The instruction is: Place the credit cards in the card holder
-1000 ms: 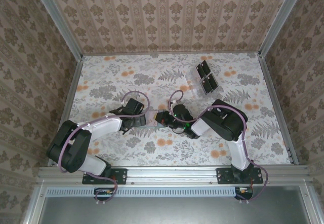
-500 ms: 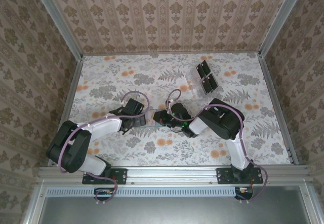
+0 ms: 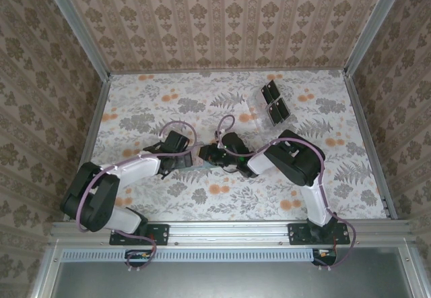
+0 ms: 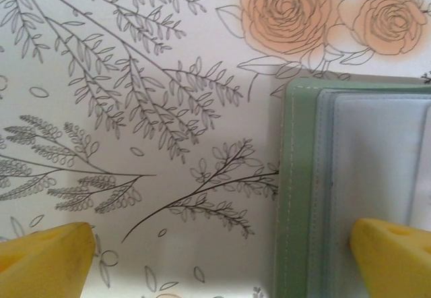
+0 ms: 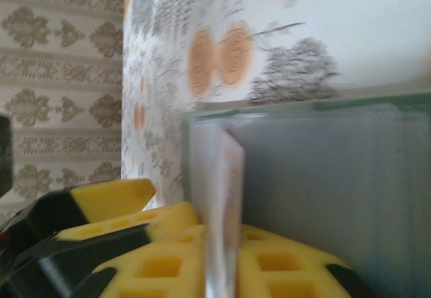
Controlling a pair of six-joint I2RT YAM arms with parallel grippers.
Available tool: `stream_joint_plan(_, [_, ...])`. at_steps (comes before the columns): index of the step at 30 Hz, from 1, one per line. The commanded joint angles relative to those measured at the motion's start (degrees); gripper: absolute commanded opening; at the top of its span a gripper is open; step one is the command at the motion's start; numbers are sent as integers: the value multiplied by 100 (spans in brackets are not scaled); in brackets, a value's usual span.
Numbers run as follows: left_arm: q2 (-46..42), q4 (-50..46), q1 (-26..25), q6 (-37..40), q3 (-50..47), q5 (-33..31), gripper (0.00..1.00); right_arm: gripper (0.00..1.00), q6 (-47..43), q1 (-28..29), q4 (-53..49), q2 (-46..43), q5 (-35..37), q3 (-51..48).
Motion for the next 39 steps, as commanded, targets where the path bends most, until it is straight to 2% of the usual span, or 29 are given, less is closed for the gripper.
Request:
stream_joint_plan(1, [-235,-441,196,206,160,80,100,32,-485,20,-1586,-203,19,220])
stream_joint_plan(8, [-368,-702,621,275,297,208,100,57,-1335,9,-3604,-624,131,1055])
stream_joint_plan(14, [-406,-832,614,212,264,83,100,59,-1948,10,-4733,-873,392,1519])
stream_joint_plan(18, [-480,-953,804,195,180,-89,100,52,-2278,5,-5329,-966,668,1750])
stream_joint_plan(25, [-466,-1037,931,131,61,-271,100,23,-2719,23,-6069,-778,1047,2189])
stream_joint_plan(27, [-392,-1006,942,132,84,-273,100,19,-2770,21,-6122,-682,1081,2268])
stream_joint_plan(39, [254,-812,953,218,291,-195,100,15,-2901,21,-6281,-91,1081,2769])
